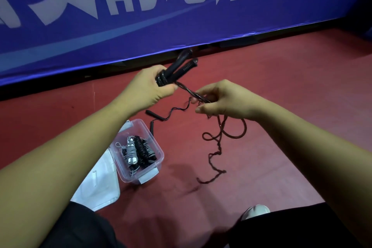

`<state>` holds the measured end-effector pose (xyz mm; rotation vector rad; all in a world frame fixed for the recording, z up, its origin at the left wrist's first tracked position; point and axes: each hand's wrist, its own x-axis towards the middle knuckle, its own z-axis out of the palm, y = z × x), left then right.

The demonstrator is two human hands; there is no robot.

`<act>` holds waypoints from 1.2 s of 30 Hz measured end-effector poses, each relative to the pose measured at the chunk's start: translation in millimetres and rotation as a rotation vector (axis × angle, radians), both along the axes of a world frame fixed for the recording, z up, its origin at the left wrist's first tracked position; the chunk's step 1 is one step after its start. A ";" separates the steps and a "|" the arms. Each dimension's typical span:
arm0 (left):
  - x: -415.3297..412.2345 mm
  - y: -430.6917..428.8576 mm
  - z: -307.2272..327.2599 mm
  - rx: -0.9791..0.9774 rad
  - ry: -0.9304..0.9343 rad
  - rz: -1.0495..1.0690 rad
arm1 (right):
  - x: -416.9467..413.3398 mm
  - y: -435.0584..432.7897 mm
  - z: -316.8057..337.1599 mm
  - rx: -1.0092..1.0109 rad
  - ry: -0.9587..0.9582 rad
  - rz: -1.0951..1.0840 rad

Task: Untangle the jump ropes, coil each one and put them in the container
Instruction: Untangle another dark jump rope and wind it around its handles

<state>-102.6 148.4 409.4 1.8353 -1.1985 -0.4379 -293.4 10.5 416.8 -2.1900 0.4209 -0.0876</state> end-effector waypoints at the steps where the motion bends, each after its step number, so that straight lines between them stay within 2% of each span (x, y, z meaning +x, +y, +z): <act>1: 4.9 0.2 0.9 -0.020 0.022 0.029 | 0.0 2.1 1.9 0.008 0.009 0.002; 4: 25.0 3.6 3.6 -0.067 0.109 0.165 | -5.7 0.2 0.0 0.114 0.056 -0.030; 6: 36.7 7.5 0.3 -0.033 0.114 0.172 | -8.7 1.2 -3.6 0.213 0.057 -0.033; 13: 53.4 -2.4 -19.6 0.076 0.114 0.316 | -5.5 23.4 -1.7 0.188 0.105 0.064; 15: 59.8 -1.6 -25.5 0.104 0.048 0.379 | -6.3 24.6 -0.6 0.219 0.089 0.048; 19: 84.5 10.9 -25.2 0.201 -0.201 0.521 | -11.0 26.1 8.4 0.296 0.035 0.062; 25: 93.7 15.9 -45.5 0.439 -0.293 0.433 | -10.4 28.2 13.4 0.199 -0.016 0.017; 30: 100.1 12.8 -51.5 0.428 -0.242 0.479 | -4.7 24.6 0.2 0.311 0.116 -0.043; 34: 97.5 10.6 -53.2 0.409 -0.260 0.484 | -9.0 18.7 -7.5 0.213 0.284 -0.104; 36: 96.1 9.7 -53.6 0.403 -0.263 0.471 | -9.7 16.4 -10.6 0.213 0.306 -0.153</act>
